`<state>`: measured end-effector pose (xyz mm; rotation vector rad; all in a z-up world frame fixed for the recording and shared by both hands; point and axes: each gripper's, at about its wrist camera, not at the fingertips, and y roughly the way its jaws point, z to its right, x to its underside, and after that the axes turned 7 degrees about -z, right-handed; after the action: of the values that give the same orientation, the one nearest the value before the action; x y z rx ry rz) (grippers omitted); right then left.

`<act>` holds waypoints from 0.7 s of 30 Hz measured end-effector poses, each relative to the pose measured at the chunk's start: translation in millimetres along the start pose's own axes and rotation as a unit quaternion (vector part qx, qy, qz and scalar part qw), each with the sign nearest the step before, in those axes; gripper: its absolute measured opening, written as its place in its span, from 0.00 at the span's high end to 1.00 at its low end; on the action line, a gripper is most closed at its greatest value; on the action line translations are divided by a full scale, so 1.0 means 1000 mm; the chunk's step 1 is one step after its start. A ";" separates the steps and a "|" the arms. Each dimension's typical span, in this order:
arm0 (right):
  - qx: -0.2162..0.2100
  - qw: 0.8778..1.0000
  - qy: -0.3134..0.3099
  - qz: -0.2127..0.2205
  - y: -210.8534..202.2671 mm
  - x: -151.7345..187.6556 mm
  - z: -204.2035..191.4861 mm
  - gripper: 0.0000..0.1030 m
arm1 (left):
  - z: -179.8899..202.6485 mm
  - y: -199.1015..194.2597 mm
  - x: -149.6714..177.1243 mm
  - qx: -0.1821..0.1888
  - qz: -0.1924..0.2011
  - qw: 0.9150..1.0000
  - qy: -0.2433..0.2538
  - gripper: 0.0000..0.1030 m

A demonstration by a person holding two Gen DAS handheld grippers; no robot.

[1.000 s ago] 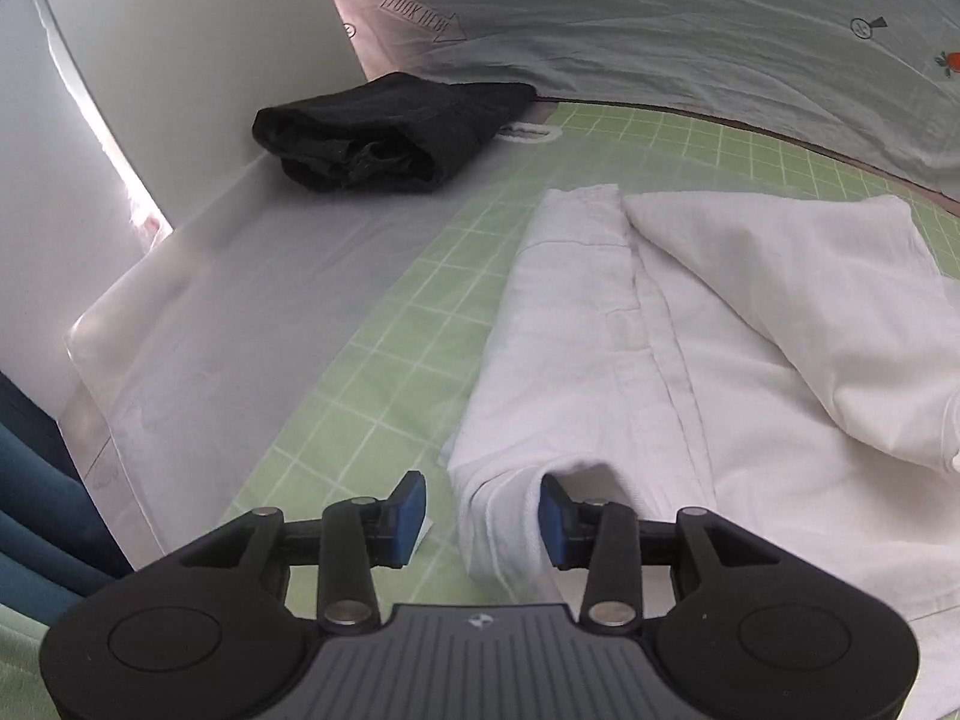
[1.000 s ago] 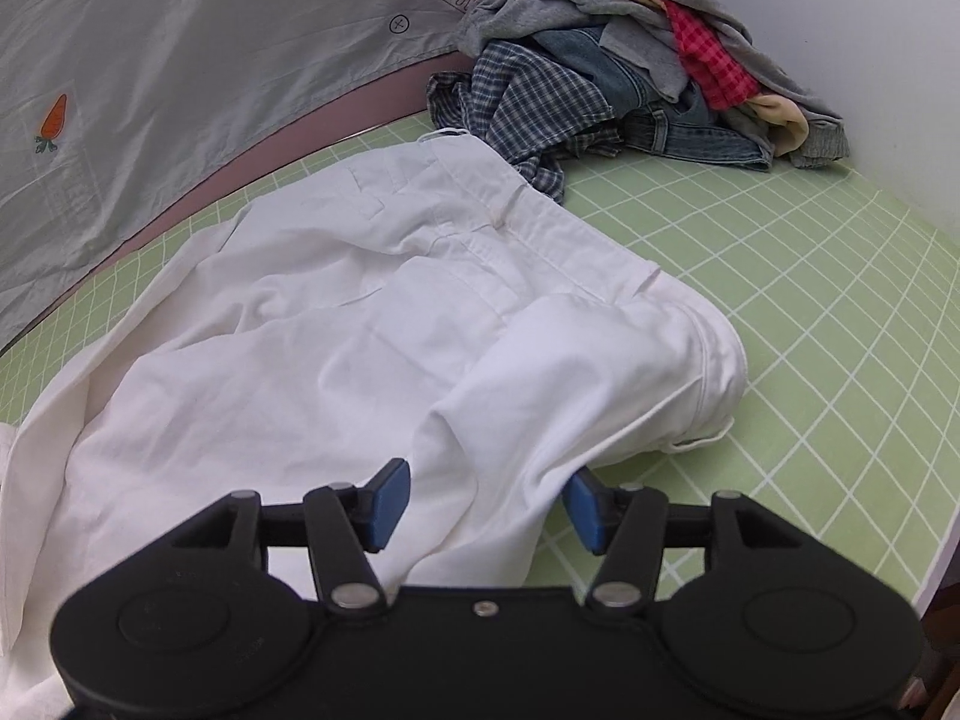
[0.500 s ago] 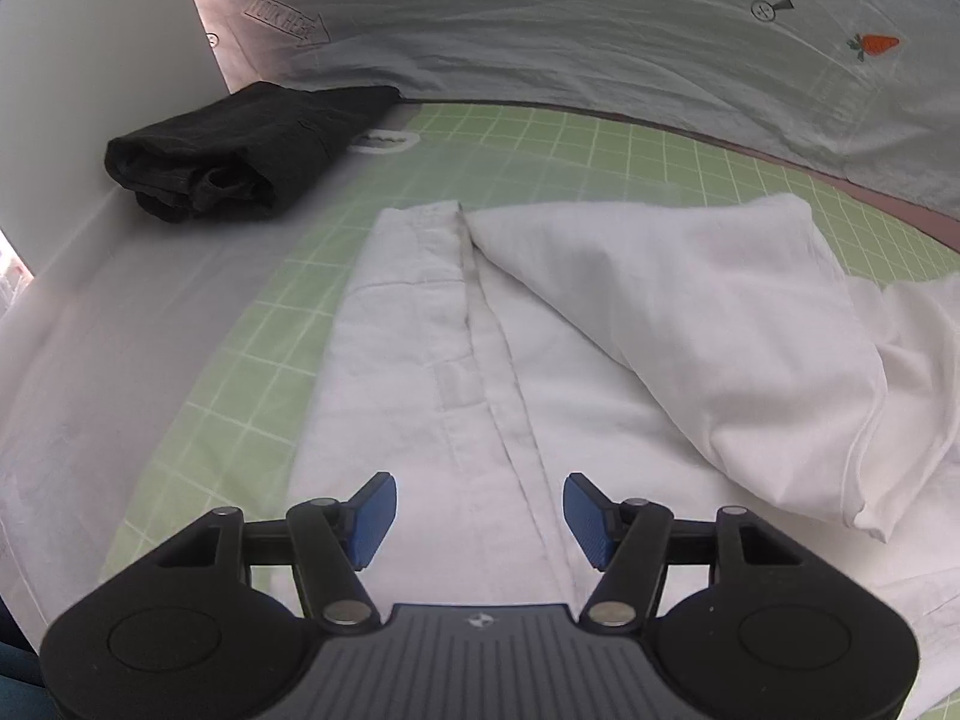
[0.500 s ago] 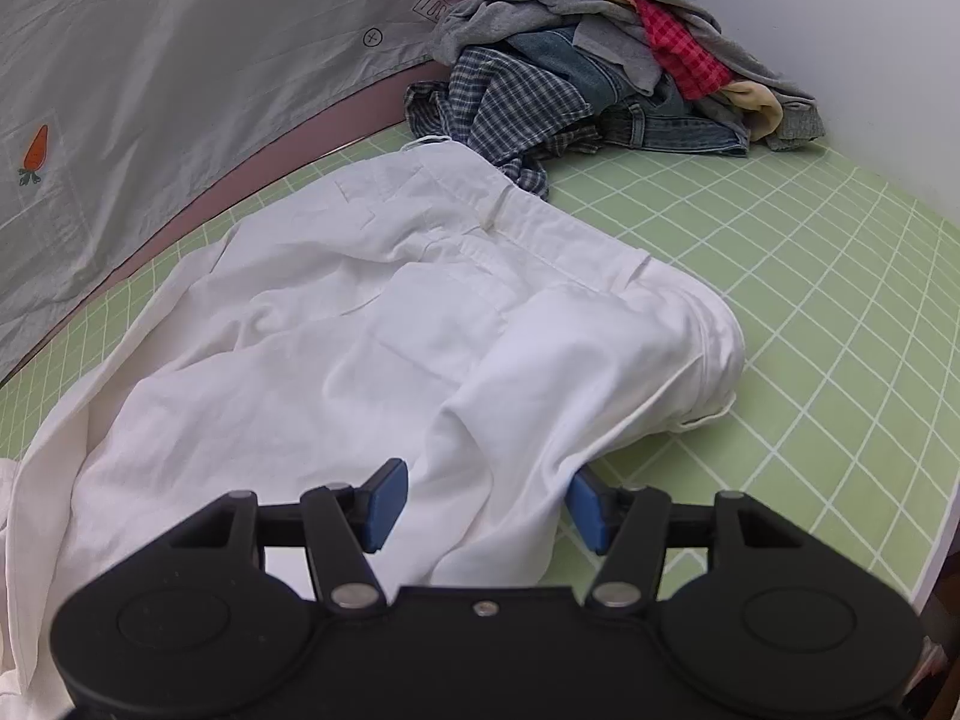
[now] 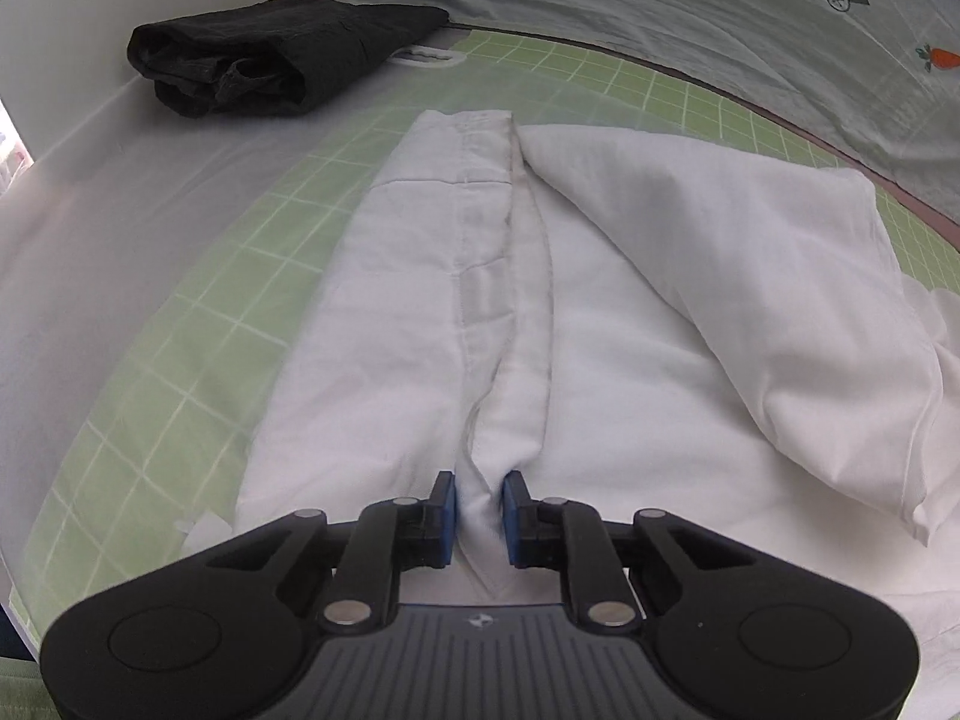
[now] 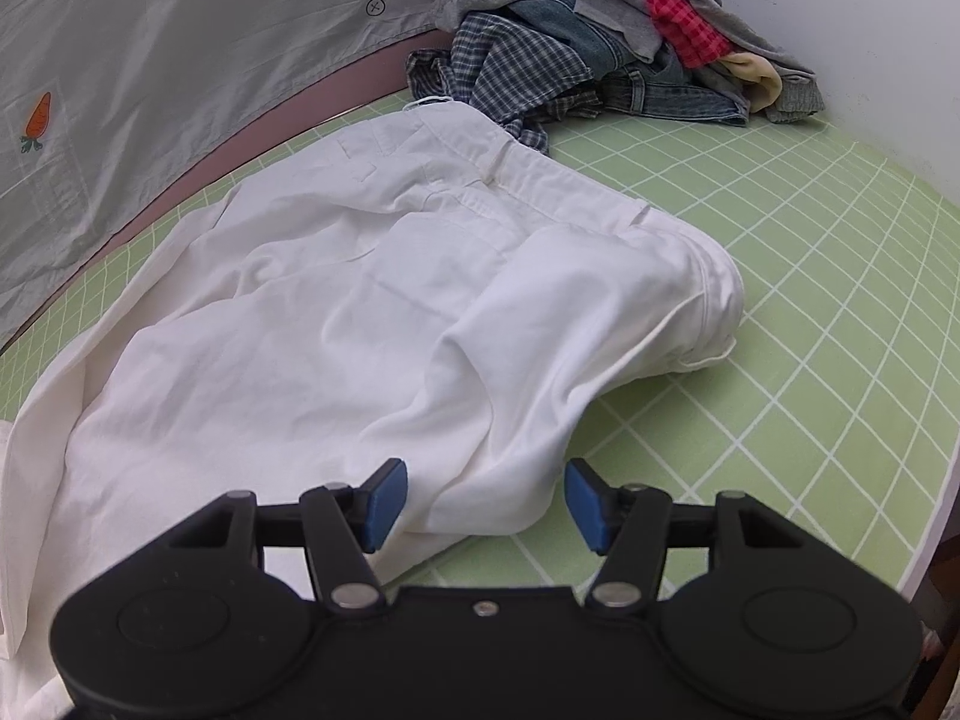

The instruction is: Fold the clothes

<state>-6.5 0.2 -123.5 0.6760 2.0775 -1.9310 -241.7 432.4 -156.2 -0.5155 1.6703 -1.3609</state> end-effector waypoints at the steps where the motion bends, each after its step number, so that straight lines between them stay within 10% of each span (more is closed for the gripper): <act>1: 0.000 1.000 0.000 0.001 0.000 0.001 -0.001 0.43 | -0.008 -0.004 -0.001 -0.010 0.005 1.000 -0.012 0.83; 15: 0.001 1.000 0.009 -0.002 0.000 0.004 0.007 0.43 | -0.153 -0.039 -0.002 -0.175 0.040 0.962 -0.207 0.74; 21: -0.001 1.000 0.017 0.009 -0.005 0.000 0.018 0.37 | -0.131 -0.045 0.021 -0.116 0.030 0.971 -0.207 0.55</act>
<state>-11.3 -17.2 -121.0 0.7298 2.0863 -1.9220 -370.6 474.5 -123.1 -0.8169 1.4874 -0.9395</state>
